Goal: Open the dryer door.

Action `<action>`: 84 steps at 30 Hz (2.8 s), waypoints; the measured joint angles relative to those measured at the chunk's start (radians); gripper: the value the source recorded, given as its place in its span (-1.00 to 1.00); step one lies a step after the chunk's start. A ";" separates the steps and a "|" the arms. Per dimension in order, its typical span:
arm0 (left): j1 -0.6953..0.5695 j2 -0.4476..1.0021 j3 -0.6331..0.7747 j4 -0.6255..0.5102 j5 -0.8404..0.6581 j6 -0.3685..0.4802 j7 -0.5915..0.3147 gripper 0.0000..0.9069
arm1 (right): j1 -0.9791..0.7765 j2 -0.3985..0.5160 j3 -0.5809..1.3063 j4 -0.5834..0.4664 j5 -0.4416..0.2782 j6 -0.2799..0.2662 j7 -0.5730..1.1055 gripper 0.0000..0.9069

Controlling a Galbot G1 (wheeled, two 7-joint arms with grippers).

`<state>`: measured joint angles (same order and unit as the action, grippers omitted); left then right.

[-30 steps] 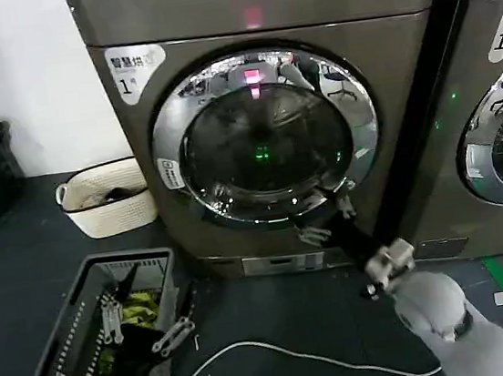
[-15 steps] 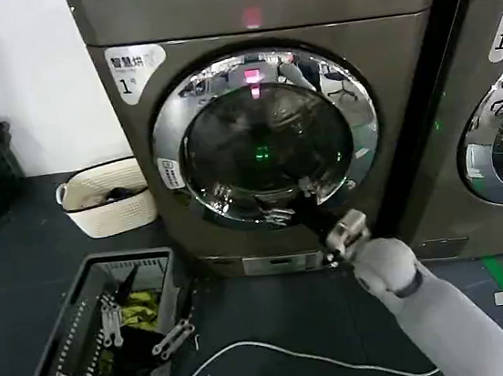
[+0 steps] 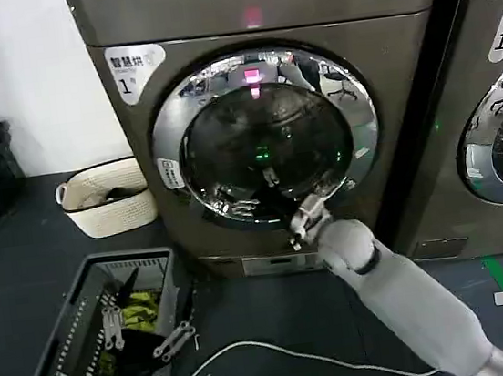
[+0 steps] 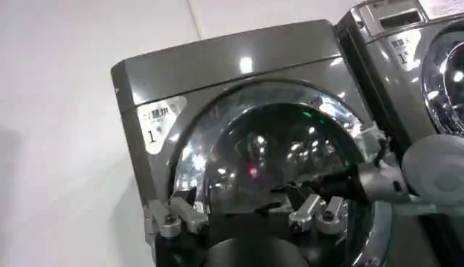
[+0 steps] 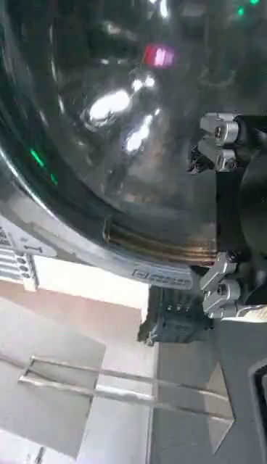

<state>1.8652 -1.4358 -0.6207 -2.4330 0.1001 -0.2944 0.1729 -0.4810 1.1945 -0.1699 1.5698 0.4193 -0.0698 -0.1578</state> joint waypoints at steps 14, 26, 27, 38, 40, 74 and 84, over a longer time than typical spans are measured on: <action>0.007 -0.017 0.003 0.015 0.014 -0.017 0.000 1.00 | 0.083 0.093 -0.058 -0.122 -0.022 0.018 -0.010 1.00; 0.016 -0.021 0.005 0.014 0.018 -0.017 0.003 1.00 | 0.127 0.159 -0.070 -0.225 -0.047 0.034 -0.025 1.00; 0.017 -0.021 0.005 0.013 0.018 -0.017 0.003 1.00 | 0.130 0.164 -0.070 -0.235 -0.048 0.035 -0.028 1.00; 0.025 -0.023 0.005 0.011 0.020 -0.022 0.003 1.00 | 0.165 0.212 -0.083 -0.326 -0.061 0.045 -0.049 1.00; 0.025 -0.023 0.004 0.011 0.020 -0.022 0.003 1.00 | 0.171 0.217 -0.085 -0.335 -0.060 0.045 -0.058 1.00; -0.189 0.121 -0.274 0.186 -0.243 0.107 0.018 1.00 | 0.080 -0.065 -0.126 -0.111 0.189 0.307 -0.726 1.00; -0.337 0.276 -0.280 0.308 -0.321 0.138 0.040 1.00 | -0.090 -0.261 0.041 0.085 0.254 0.333 -0.924 1.00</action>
<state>1.5281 -1.1595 -0.9004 -2.1252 -0.2209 -0.1563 0.2131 -0.5710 0.9334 -0.1291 1.6553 0.6732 0.2632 -1.0821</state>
